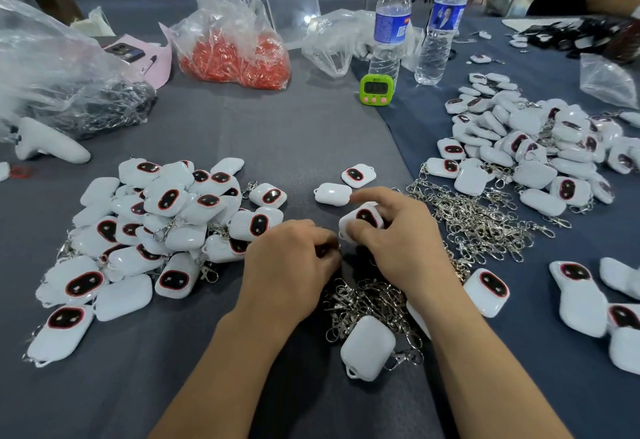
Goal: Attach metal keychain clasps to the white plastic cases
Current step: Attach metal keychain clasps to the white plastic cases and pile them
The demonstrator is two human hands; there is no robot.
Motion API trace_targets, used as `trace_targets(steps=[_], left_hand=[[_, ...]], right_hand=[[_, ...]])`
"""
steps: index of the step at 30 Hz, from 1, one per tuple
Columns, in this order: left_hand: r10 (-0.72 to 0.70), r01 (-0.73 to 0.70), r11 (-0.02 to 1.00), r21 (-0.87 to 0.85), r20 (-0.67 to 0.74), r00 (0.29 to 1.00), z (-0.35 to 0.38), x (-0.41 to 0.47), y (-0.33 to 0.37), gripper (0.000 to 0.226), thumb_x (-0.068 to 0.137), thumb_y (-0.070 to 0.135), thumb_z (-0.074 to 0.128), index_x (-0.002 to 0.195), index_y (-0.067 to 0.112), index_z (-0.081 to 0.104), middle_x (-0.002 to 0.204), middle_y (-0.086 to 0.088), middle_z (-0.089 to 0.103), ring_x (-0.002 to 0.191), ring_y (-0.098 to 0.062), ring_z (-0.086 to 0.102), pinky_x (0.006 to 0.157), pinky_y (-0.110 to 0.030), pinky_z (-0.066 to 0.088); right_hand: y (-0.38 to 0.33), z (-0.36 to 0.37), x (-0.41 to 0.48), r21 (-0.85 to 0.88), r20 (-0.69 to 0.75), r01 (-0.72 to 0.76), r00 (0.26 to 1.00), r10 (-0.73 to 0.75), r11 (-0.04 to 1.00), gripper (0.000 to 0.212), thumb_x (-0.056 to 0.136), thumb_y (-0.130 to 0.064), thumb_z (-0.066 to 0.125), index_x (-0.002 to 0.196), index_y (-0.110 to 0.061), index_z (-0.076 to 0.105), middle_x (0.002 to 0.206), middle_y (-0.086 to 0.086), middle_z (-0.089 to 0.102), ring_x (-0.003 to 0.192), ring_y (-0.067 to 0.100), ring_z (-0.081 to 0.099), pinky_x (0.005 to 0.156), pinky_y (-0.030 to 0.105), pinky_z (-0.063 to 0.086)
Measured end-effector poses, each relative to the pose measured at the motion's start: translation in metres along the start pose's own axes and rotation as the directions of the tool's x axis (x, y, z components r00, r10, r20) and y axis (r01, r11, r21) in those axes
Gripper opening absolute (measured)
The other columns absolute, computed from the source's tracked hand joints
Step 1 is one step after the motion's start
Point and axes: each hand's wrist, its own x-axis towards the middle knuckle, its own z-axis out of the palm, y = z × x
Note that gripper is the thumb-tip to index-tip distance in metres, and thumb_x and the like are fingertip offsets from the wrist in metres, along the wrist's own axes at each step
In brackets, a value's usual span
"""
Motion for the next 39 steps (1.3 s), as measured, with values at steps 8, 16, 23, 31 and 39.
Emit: trace_targets(steps=[8,16,23,31,39], left_hand=[[-0.009,0.014,0.993,-0.121,0.04,0.999,0.0,0.0,-0.002,0.008,0.082,0.027,0.075,0.088,0.028,0.08,0.077,0.003,0.066,0.076,-0.02,0.06,0.068,-0.043,0.049],[0.089,-0.08,0.993,0.091,-0.094,0.992,0.004,-0.004,0.001,0.008,0.071,0.026,0.085,0.073,0.025,0.078,0.062,0.005,0.062,0.059,-0.018,0.059,0.052,-0.024,0.031],[0.16,-0.132,0.974,0.184,-0.146,0.976,0.001,-0.007,0.005,0.024,0.072,0.027,0.088,0.06,0.02,0.068,0.056,0.004,0.055,0.054,-0.018,0.051,0.052,-0.025,0.024],[-0.06,0.008,0.955,-0.295,-0.167,0.984,-0.005,0.0,0.001,0.006,0.076,0.025,0.078,0.076,0.031,0.078,0.068,0.015,0.069,0.065,-0.007,0.062,0.062,-0.019,0.046],[-0.417,0.386,0.404,-0.83,0.208,0.885,-0.009,0.007,0.005,0.022,0.094,0.006,0.065,0.085,0.02,0.08,0.081,-0.004,0.078,0.068,-0.015,0.073,0.053,-0.018,0.048]], right_hand=[[-0.006,0.0,-0.004,-0.116,0.071,0.079,0.995,-0.071,0.99,0.022,0.082,-0.024,0.08,0.081,-0.043,0.069,0.093,-0.006,0.07,0.086,0.008,0.063,0.072,0.015,0.044],[-0.007,0.0,-0.004,-0.159,0.089,0.096,0.993,-0.083,0.983,0.02,0.082,-0.027,0.079,0.077,-0.043,0.068,0.091,-0.001,0.069,0.084,0.013,0.065,0.074,0.026,0.05],[-0.003,-0.001,0.0,-0.015,0.104,-0.008,0.995,0.009,1.0,0.015,0.076,-0.024,0.081,0.079,-0.038,0.076,0.083,0.001,0.071,0.072,0.018,0.066,0.066,0.031,0.052],[-0.007,-0.001,-0.004,0.352,0.262,-0.249,0.952,0.161,0.902,0.015,0.086,0.0,0.068,0.077,-0.012,0.074,0.057,0.007,0.066,0.044,0.015,0.052,0.039,0.021,0.036],[-0.013,-0.008,0.001,0.667,0.337,-0.407,0.912,0.235,0.624,0.012,0.092,0.0,0.06,0.088,-0.006,0.07,0.065,0.007,0.067,0.041,0.01,0.05,0.037,0.015,0.037]])
